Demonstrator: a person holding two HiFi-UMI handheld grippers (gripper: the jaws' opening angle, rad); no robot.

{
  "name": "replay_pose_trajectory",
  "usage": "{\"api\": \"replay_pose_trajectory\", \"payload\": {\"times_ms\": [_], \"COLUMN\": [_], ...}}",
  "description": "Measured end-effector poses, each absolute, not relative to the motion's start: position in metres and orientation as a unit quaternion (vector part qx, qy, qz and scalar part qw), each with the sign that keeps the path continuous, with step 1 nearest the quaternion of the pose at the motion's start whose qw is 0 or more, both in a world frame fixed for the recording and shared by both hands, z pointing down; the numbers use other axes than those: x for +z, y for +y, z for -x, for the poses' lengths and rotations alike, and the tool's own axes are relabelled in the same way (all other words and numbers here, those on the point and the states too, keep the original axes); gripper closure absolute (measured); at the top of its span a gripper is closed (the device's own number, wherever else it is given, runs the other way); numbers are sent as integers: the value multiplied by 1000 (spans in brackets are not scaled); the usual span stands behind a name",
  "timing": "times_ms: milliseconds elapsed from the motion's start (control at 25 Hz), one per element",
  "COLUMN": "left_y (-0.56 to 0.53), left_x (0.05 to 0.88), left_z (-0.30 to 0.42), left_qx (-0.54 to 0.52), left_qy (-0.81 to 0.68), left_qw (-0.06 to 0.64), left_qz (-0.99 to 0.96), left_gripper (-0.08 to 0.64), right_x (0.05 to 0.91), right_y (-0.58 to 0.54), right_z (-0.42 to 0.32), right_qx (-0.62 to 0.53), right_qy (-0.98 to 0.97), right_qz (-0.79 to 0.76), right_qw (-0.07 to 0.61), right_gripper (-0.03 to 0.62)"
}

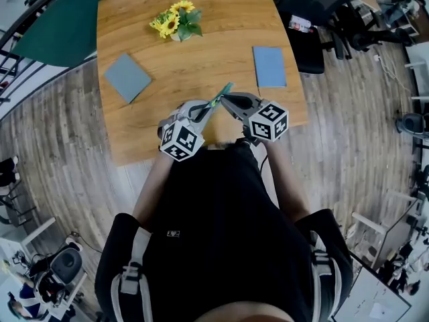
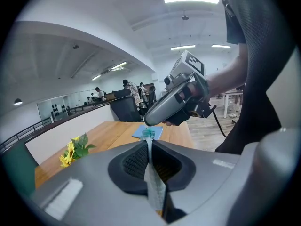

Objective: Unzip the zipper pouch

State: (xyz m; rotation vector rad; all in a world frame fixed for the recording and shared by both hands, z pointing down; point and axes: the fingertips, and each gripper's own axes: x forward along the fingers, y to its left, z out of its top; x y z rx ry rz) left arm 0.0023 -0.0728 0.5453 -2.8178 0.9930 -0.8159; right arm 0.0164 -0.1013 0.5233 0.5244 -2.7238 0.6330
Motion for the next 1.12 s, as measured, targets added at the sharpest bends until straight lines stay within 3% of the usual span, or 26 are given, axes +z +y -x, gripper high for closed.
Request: {"api": "replay_pose_trajectory", "payload": {"times_ms": [1120], "left_y": [-70], "left_x": [532], "left_z": [3], "left_qx": [-245], "left_qy": [311], "left_qw": [29], "left_qz": [918], "left_gripper": [551], "right_x": [528], "right_y": [-121], "right_z": [-12], "right_qx": [213], "right_qy": [-944], "right_qz": [-211], "right_qw": [137], "right_gripper": [586]}}
